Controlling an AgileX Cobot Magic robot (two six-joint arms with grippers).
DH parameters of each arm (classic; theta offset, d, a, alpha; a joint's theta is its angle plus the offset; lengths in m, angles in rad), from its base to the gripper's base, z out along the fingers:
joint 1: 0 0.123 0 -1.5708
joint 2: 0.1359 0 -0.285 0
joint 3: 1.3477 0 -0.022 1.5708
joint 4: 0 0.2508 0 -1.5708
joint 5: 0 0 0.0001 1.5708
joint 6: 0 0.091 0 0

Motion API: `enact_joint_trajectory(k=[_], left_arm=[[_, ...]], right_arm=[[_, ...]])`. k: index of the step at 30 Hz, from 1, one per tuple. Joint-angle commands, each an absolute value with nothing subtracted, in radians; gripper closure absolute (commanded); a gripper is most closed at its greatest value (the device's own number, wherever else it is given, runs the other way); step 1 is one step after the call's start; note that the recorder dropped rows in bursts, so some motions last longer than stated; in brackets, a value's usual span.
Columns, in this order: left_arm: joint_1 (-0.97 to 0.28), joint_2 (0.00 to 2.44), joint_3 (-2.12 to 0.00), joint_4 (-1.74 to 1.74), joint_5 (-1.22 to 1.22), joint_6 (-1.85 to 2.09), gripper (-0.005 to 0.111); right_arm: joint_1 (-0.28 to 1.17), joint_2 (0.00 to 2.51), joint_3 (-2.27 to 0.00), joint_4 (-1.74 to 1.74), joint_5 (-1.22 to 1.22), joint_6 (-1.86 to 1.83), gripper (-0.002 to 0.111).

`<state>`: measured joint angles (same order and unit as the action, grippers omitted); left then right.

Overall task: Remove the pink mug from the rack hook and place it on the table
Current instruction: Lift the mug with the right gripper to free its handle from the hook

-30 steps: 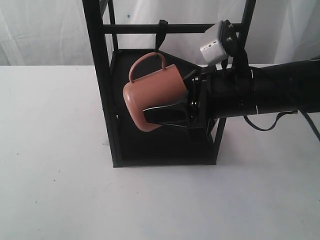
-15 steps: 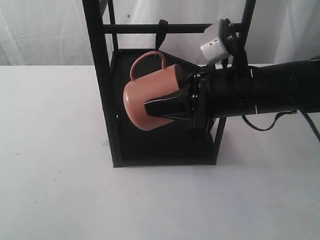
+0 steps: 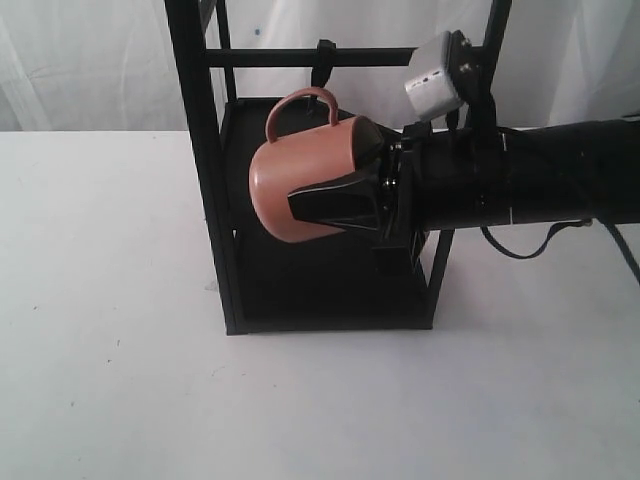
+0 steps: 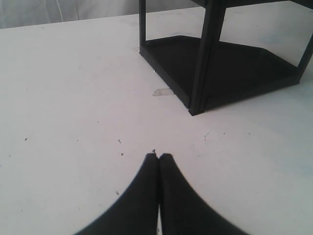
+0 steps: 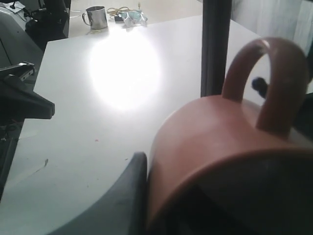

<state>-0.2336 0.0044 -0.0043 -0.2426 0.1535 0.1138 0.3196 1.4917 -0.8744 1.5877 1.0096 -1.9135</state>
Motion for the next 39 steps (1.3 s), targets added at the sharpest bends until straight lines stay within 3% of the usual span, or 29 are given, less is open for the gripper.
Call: enact_joint_trajectory(k=[1,39], left_arm=[[-0.231,0.0,0.0,-0.245,0.151,0.108,0.107],[-0.231,0.0,0.0,-0.245,0.151,0.108,0.107]], right_arm=[[0.319,1.493,-0.877,1.618,1.038,-1.932,0.108],[0.319,1.369,-0.846,1.375,1.029,-1.722,0.108]])
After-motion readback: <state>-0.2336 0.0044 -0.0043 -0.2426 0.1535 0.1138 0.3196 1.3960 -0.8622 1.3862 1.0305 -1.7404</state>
